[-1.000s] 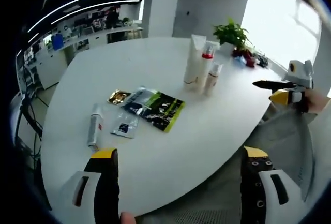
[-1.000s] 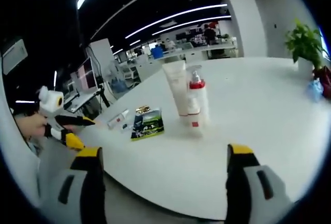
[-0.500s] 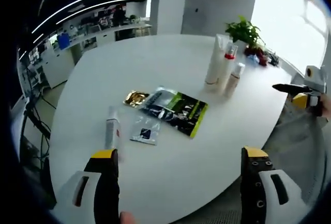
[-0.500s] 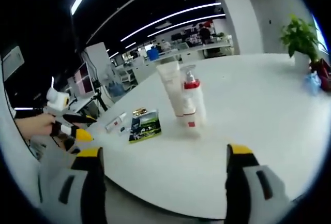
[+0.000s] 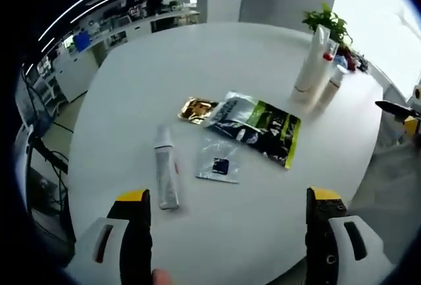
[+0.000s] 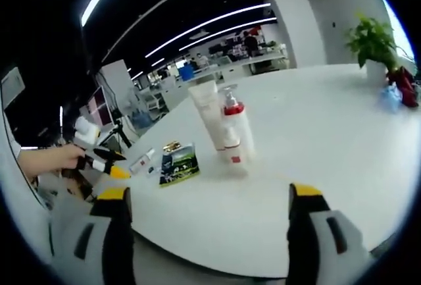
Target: Arrange the skincare products in the storage area until every visible bottle or jar stands upright without overlapping.
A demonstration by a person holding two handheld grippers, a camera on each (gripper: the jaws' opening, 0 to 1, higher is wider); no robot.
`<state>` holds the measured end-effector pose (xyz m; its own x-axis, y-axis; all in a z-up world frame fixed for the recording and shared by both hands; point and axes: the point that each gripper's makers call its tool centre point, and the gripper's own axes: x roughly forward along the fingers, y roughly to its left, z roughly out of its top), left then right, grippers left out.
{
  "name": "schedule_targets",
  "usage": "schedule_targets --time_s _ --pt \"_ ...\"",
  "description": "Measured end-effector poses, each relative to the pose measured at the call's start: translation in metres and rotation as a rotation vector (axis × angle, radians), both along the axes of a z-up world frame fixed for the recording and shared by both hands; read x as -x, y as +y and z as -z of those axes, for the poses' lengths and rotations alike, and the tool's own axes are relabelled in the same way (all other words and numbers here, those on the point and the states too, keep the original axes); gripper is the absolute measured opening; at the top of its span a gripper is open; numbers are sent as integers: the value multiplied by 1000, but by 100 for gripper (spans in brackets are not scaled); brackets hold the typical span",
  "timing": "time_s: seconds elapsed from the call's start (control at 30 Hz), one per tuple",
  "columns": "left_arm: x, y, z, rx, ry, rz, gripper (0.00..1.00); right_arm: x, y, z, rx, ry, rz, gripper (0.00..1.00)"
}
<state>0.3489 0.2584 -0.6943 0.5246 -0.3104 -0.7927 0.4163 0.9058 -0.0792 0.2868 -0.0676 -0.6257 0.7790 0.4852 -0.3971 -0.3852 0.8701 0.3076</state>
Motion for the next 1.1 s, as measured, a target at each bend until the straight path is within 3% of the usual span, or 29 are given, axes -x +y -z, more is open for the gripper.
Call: schedule_targets --time_s 0.4,0.83,1.1 --pt "-31 22 25 -67 118 19 90 -1 -3 0 -25 10 22 99" --pt "-58 46 39 -155 184 0 65 -2 -6 1 -35 17 36 98" --pt "-67 48 49 -153 230 -1 48 -3 -6 2 -40 22 40 96"
